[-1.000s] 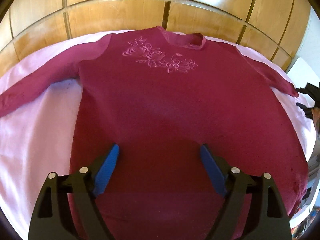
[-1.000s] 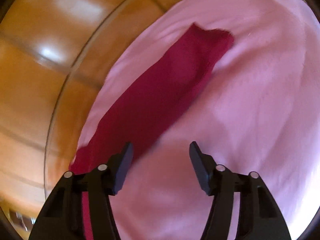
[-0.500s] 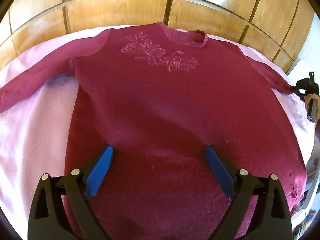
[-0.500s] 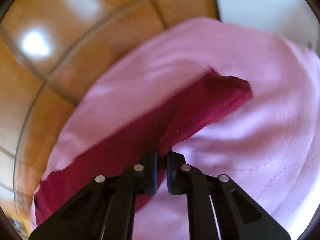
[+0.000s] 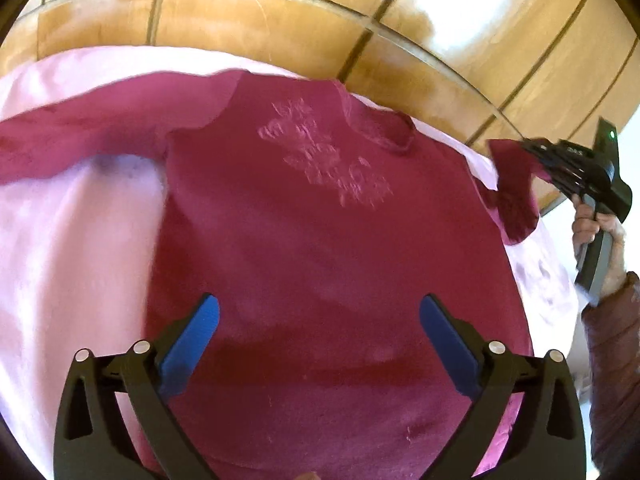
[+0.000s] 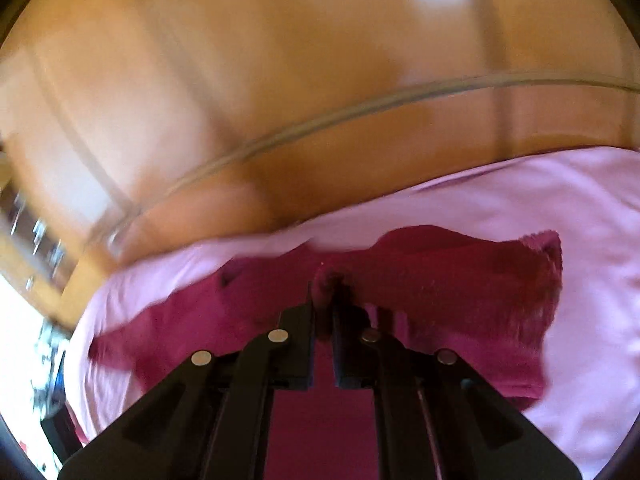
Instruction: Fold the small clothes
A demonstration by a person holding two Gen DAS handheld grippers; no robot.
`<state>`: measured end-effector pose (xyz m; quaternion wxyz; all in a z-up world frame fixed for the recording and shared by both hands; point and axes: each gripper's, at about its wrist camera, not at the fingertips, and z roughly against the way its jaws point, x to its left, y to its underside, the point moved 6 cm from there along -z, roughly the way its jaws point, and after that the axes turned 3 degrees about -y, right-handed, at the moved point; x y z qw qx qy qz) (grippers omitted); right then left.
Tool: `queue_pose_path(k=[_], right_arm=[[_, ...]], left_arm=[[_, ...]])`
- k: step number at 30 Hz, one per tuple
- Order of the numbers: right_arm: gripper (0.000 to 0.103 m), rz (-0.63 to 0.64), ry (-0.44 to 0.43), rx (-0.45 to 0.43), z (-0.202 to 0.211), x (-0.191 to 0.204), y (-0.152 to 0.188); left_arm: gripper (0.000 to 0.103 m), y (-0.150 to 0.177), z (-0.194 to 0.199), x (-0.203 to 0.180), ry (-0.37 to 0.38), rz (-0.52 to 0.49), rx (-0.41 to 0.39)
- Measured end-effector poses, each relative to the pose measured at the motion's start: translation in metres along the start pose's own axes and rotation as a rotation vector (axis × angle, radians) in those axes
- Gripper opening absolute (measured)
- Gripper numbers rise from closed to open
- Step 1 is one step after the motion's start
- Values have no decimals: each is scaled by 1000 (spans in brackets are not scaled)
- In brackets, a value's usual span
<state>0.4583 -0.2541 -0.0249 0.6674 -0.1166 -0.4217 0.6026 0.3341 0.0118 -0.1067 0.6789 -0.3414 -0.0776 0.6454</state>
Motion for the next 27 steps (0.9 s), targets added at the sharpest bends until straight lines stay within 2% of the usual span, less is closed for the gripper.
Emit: queue_pose_path(k=[3,7,9,10,11,14,18,21,22,24,27], right_arm=[[5,91,-27,84,-38,47,28],[9,198,-21,150,-73,80,52],[24,235,-27,164,-77,87,58],[52,252,-39,160,-72,92,63],[60,266,-43,142,-64,95,65],[61,273,-42,118,-42,85,76],[70,247,-27,111,2,61,101],[71,234,36,126,25,34,126],[71,225,65,133,32,24,138],[74,201,103,159,40,7,158],[79,195,138,210,37,-4,188]], left_arm=[[99,-13,10,-1,20,8,-53],[99,-33,17,-5,72,2,-101],[99,-43,17,-7,73,4,-115],[99,-48,15,-8,76,-1,-114],[99,-51,14,-10,75,-9,-114],[99,-59,10,-14,103,-21,-104],[99,-65,-1,-19,80,-34,-78],[99,-68,-4,-28,82,-52,-76],[99,-69,-5,-35,82,-82,-80],[91,-71,-9,-53,87,-143,-82],[83,-68,-19,-96,82,-317,-82]])
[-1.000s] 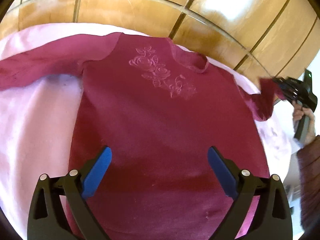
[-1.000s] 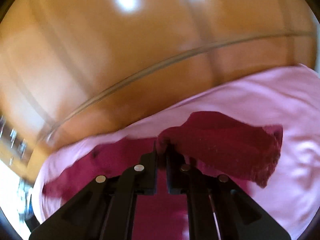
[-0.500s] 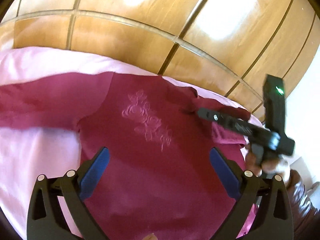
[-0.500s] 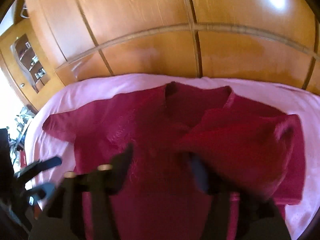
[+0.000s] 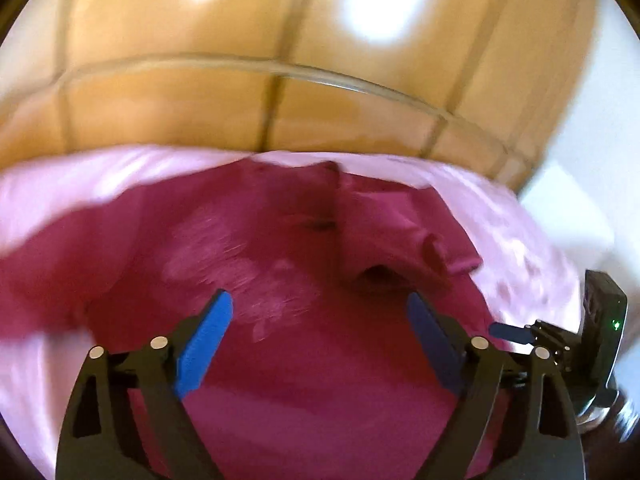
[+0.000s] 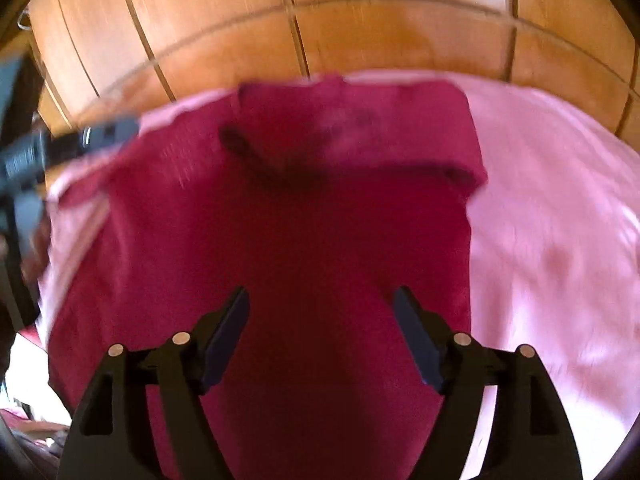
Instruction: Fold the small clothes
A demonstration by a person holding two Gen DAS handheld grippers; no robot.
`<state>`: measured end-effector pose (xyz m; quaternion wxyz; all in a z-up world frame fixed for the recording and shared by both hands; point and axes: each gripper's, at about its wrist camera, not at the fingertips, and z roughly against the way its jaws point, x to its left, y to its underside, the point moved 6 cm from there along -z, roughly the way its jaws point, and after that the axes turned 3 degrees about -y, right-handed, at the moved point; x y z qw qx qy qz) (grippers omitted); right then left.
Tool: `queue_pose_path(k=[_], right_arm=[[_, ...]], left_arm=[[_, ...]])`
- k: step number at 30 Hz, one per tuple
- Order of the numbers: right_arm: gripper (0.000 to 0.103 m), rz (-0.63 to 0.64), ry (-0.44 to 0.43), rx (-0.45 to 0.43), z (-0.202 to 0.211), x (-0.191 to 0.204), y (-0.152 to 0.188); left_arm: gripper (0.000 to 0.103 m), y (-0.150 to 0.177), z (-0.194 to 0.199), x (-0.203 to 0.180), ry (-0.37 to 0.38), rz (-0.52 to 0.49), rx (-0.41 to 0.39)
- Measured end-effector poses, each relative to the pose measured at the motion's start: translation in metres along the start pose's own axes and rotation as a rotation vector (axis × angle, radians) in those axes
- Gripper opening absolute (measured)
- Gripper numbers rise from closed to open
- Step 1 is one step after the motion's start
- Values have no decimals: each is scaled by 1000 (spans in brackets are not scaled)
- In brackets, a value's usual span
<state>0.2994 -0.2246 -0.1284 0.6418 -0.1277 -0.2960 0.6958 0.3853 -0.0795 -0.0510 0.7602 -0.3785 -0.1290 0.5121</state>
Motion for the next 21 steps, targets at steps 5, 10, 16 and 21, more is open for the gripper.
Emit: queue_pose_path(k=[5,10,16,21], right_arm=[[101,-4,-10,-11,-11,7,18],[101,-20,-8,-63,-17,9,20],[101,-25,-38,-119,-16,9,22],[101,-59,-56,-131,-8,4,18]], left_arm=[[70,4,-34,-75,-94,-454,-16],[70,16,-76,-118,-195,-752,-7],[11,-1,-117,-107,-155,-581,83],[9,-48,-74,-35,99,27,4]])
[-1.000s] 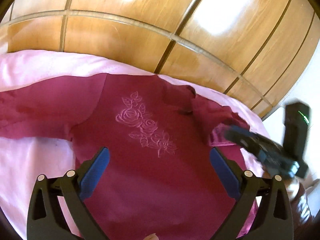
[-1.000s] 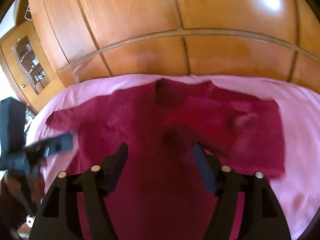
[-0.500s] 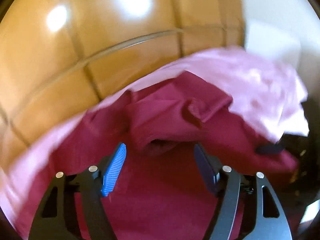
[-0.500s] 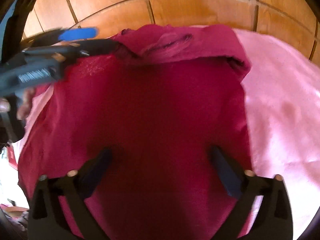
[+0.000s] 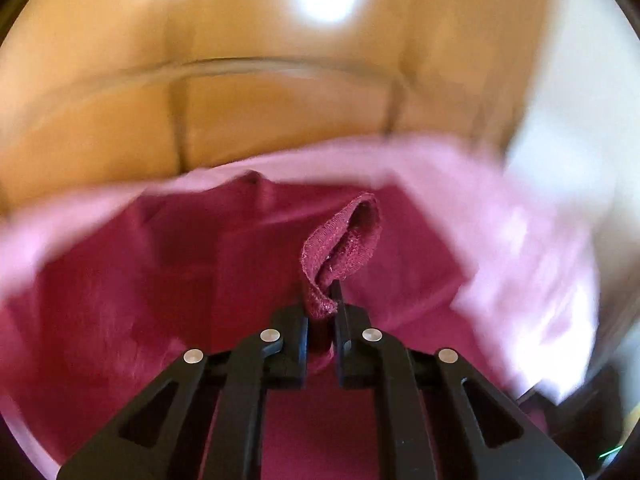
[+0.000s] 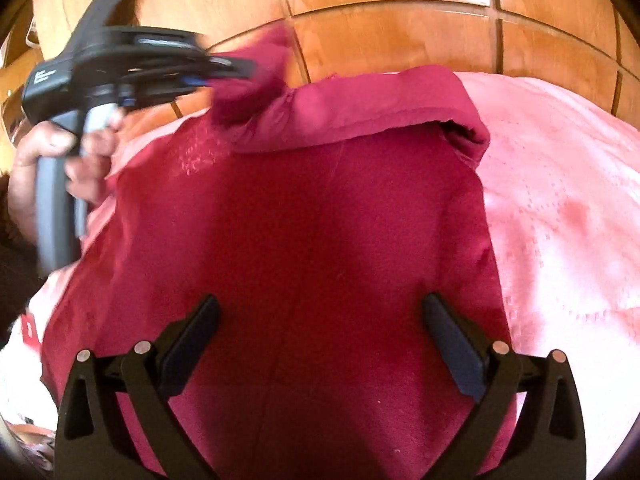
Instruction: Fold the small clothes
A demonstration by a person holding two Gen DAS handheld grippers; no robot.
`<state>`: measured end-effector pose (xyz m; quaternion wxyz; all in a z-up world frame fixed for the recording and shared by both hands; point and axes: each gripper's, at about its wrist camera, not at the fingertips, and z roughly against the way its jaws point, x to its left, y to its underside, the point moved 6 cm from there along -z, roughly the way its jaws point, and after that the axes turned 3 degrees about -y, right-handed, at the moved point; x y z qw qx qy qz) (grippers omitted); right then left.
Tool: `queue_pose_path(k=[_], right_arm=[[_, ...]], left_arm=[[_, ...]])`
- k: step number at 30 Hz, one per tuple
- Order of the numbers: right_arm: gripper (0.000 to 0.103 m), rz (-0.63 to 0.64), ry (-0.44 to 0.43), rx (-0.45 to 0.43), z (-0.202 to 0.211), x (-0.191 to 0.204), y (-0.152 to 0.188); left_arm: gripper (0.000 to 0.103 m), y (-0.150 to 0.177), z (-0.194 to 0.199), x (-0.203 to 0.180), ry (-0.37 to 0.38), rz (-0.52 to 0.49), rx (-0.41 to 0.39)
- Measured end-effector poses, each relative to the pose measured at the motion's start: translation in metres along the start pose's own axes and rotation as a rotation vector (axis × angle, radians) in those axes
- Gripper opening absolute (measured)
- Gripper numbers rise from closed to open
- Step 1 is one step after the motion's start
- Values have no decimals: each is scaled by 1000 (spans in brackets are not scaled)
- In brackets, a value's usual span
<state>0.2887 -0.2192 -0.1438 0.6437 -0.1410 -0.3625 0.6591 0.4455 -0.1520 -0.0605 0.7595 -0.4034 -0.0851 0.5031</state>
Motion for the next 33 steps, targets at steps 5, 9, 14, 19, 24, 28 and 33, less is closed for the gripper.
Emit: queue_pose_path(k=[5,9,14,19,24,28,33], right_arm=[[100,-133,42,-99,30,-29,-30],[76,-168,166,-80,21,-63,-52],[44,-248,236,-71,12,-87,-75],[47,-142,206,-121,6,-60,-122],[57,-59,227,-37,-42,-45,-134],[66,-46,253,11,-70,-51,-123],[77,-45,244,10,-82,-52,-112]], left_arm=[[8,-16,43,88,96,366,-79],[8,-16,47,122,98,463,-93],[8,-12,52,141,126,531,-128],[8,8,28,143,37,464,-54],[24,26,29,171,61,558,-35],[76,30,49,185,167,653,-85],[76,23,45,192,179,639,-65]])
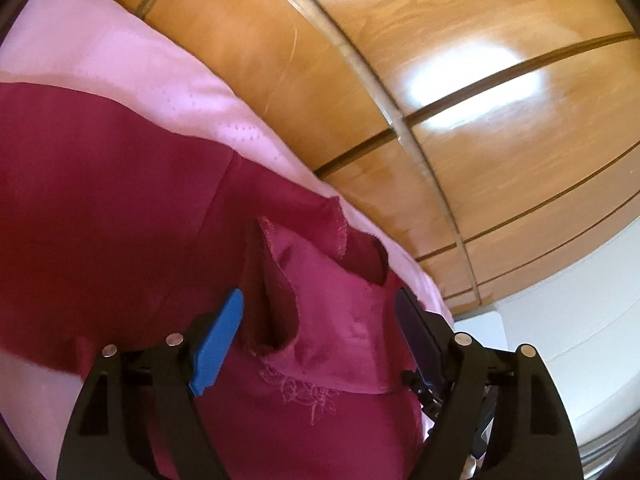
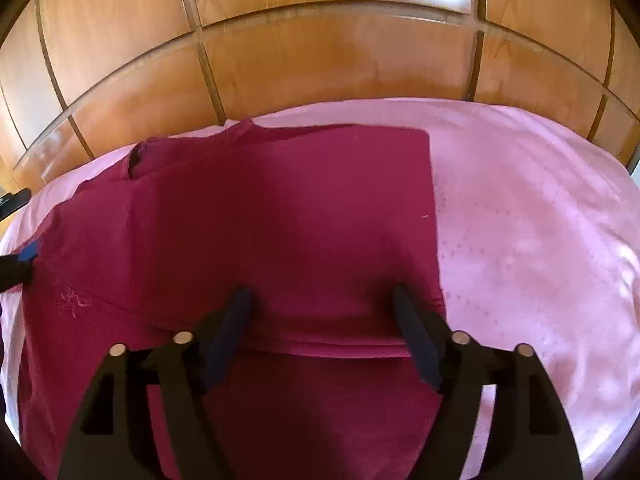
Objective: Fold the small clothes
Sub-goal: 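Fold the sweater side over with the left tool and release it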
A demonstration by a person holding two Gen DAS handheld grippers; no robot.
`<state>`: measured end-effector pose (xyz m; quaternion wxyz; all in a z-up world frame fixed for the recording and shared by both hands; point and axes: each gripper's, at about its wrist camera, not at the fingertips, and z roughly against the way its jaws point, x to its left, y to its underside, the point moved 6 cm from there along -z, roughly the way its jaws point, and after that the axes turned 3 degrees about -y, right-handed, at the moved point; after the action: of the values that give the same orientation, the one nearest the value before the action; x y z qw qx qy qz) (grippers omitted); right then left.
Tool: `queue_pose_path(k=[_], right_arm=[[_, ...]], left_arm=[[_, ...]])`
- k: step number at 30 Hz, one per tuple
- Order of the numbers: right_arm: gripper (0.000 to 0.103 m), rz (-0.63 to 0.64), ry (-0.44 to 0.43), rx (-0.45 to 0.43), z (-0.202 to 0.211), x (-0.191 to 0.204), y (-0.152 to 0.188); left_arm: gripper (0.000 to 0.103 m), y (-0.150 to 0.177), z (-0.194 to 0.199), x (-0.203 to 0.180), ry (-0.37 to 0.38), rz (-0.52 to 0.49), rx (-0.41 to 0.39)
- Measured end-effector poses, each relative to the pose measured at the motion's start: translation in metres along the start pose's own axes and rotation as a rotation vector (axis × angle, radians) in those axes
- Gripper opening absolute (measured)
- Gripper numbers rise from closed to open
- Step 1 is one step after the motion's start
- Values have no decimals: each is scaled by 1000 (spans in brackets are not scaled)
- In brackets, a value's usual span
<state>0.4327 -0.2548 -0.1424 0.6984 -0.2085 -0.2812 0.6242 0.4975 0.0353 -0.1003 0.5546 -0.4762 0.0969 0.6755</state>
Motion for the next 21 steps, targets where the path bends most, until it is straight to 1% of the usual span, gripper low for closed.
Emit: queue_pose_path(k=[1,2,3,4,5,6,7,10,11,13,14,15,16,17,18,20,21], right_arm=[[80,1,-3,-3,-2,0,1],[82,2,-4,-4,-2,1,2],[83,5,-4,-6,-3,1,3],[84,10,-1,-8,-4,1,4],[84,14,2,-10,-4,1,5],[84,18,8,-13,-2,3,5],[84,19,10,-17,-1,3,5],[85,23,17,-25,-1,6,5],[85,27,23,-24,-5,7,1],[87,46,41,-17,-8,9,2],[87,50,44,-15,-8,10,3],[87,54,47,-14,-8,10,3],[87,55,48,-14,-7,9,4],[87,55,49,-15,-7,9,4],[87,53,48,-15,-8,8,4],[87,55,52,-15,-9,8,4],[87,58,54,-15,-9,9,4]], left_arm=[[76,1,-4,0,-19,-14,16],[74,2,-11,0,-35,-26,30],[59,4,-20,2,-65,-43,52],[48,4,-24,4,-86,-54,64],[17,6,-28,5,-104,-71,74],[9,7,-28,3,-112,-86,68],[9,5,-21,-3,-112,-109,24],[8,0,10,-35,-32,-198,-110],[8,1,17,-44,-44,-252,-141],[8,7,7,-40,-151,-324,-118],[8,10,-2,-31,-225,-342,-89],[8,12,-14,-17,-311,-348,-52],[10,16,-26,3,-382,-328,2],[13,18,-27,12,-378,-300,16],[13,18,-22,14,-355,-280,-1],[13,18,-5,11,-362,-260,-48],[13,16,8,4,-353,-266,-99]])
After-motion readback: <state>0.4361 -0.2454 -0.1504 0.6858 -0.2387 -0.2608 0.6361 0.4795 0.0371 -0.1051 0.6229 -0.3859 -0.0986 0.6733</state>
